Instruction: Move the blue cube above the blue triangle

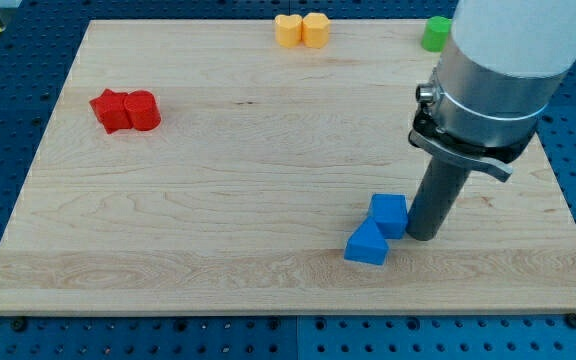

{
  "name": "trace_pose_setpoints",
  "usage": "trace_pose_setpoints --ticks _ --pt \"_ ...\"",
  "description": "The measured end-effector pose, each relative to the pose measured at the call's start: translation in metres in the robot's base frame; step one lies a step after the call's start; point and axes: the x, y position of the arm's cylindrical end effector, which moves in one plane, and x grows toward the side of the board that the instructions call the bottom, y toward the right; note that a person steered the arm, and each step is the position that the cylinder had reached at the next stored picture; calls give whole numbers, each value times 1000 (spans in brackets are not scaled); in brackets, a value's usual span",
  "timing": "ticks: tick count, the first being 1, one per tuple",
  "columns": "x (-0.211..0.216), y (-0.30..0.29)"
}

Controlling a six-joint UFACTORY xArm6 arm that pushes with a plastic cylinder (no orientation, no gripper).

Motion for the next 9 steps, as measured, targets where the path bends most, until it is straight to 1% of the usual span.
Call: trace_pose_setpoints --ticks 3,7,8,9 --pt "-12 -22" --pt "-11 -17" --pt "-28 4" --pt "-48 12"
